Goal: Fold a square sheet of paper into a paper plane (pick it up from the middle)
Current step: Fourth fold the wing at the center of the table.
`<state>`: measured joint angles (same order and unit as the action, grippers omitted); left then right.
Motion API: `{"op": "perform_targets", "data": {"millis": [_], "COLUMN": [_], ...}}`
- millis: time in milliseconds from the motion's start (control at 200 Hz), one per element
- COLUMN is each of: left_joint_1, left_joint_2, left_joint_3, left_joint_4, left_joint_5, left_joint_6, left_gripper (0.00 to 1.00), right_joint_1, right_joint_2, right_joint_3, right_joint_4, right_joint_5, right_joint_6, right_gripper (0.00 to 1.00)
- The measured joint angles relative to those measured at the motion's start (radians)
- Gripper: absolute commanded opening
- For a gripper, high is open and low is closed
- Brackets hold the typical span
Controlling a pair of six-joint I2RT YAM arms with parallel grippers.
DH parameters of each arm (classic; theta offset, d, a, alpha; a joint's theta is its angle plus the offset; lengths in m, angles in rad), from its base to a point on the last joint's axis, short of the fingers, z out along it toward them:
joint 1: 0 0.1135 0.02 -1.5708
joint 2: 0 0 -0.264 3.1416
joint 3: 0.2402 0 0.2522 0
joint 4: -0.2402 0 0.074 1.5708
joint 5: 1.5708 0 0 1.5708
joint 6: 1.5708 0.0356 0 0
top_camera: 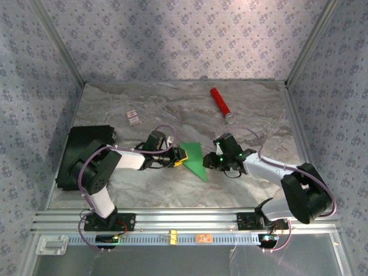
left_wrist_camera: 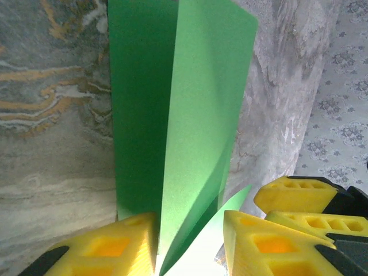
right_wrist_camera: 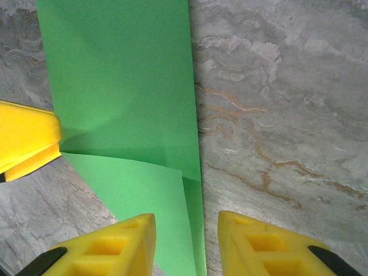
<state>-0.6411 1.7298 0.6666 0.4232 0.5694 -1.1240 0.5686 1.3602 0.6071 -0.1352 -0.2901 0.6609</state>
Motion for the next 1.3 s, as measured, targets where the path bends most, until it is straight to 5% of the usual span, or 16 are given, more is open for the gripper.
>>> {"op": "perform_targets", "data": {"millis": [300,810,1299], "left_joint_1": [0.0,0.0,0.0], "left_joint_2": [0.0,0.0,0.0], "left_joint_3": [0.007,0.026,0.042], "left_joint_4": [0.04,0.076,0.077], "left_joint_5": [0.019,0.018,0.019], "left_joint_6": [-0.034,-0.074,-0.075], "left_gripper": [0.15,0.21,0.2], "right_joint_1": [0.052,0.423,0.546], "right_joint_2": [-0.103,-0.099,0.072], "right_joint_3": [-0.066,-0.082,-0.064], "right_joint_4": [0.014,0.096,0.143], "right_joint_5": [0.054,0.483,0.754], "right_joint_6": [-0.017,-0.274,-0.363], "right_gripper": [0.4,0.42,0.38]}}
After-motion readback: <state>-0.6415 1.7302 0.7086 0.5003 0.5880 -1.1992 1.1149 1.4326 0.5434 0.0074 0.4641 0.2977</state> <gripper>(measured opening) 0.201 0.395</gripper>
